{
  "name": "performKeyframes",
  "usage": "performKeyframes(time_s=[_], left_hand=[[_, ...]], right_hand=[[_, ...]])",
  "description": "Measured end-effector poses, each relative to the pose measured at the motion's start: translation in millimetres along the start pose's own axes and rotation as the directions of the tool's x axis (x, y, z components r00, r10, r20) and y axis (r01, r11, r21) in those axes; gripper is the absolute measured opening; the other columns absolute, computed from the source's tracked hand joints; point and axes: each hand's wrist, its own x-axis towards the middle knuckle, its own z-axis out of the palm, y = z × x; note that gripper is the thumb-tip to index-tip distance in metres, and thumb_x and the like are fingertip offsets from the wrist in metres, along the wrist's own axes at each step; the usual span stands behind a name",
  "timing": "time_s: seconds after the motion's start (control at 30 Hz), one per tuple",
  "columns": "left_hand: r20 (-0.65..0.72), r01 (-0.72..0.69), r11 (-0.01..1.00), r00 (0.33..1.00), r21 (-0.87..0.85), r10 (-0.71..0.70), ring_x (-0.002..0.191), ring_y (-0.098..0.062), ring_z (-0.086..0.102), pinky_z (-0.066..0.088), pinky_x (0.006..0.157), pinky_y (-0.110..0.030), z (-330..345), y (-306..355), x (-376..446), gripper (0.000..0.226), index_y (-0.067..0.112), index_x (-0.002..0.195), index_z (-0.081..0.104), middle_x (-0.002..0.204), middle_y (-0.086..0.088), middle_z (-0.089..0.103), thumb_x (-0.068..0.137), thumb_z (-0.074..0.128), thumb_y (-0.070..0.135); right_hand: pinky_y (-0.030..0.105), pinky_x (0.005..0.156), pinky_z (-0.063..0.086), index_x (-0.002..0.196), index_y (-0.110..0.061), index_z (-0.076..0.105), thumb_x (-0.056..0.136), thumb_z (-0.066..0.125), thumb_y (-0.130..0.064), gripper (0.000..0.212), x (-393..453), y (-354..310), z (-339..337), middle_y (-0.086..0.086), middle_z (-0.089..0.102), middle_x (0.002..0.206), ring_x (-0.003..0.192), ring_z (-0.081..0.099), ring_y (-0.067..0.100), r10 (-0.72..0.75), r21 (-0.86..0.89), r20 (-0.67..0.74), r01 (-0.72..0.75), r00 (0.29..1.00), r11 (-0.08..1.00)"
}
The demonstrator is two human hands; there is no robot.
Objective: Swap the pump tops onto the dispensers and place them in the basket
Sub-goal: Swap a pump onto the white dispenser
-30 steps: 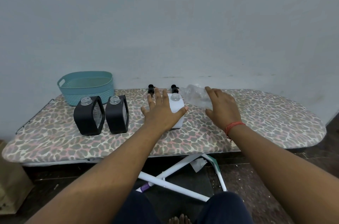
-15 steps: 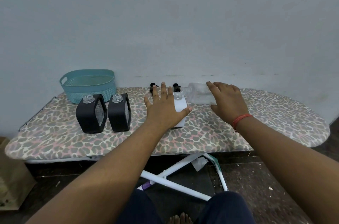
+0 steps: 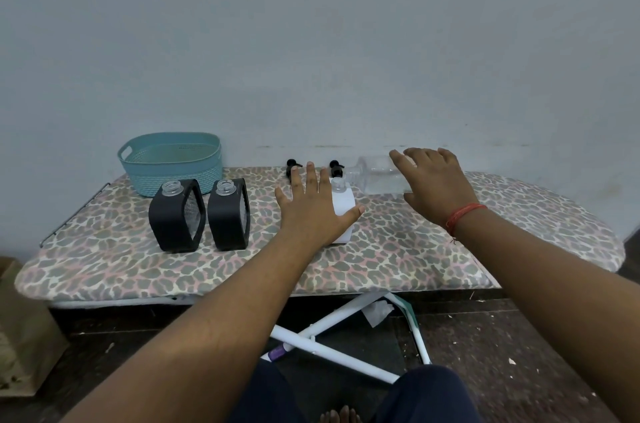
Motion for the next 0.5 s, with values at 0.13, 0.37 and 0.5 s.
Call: performKeyframes(time_s=[0.13,0.37,0.5], left_hand=[[0.014,0.005,1.0,1.0,0.007,-0.005,0.154,-0.035,-0.021,-0.002,0.118,-0.071,-1.2,0.6,-0.2,0.112,0.019,0.162,-0.008,0.17,-0.006,-0.018,0.085,0.031,0.089],[0.021,0.006,1.0,1.0,0.017,-0.006,0.154,-0.036,-0.022,-0.002,0.118,-0.071,-1.8,0.5,-1.5,0.111,0.019,0.162,-0.01,0.169,-0.006,-0.02,0.085,0.03,0.089],[0.02,0.009,1.0,1.0,0.018,-0.009,0.154,-0.036,-0.022,-0.002,0.118,-0.071,-1.4,0.9,-2.4,0.111,0.02,0.162,-0.011,0.169,-0.007,-0.02,0.085,0.03,0.089]], right_hand=[[0.054,0.108,0.036,0.143,-0.022,0.039,0.074,0.078,-0.027,0.079,3.0,1.9,-4.9,0.012,0.055,0.137,0.123,0.053,0.034,-0.02,-0.021,-0.007,0.019,1.0,1.0],[0.056,0.108,0.036,0.143,-0.022,0.039,0.074,0.078,-0.027,0.08,5.9,3.1,-8.8,0.012,0.055,0.136,0.122,0.053,0.034,-0.042,-0.054,0.0,0.042,0.999,0.998],[0.056,0.108,0.036,0.144,-0.022,0.039,0.074,0.078,-0.027,0.08,6.7,4.8,-10.8,0.013,0.055,0.136,0.122,0.053,0.035,-0.054,-0.071,-0.001,0.054,0.999,0.996]])
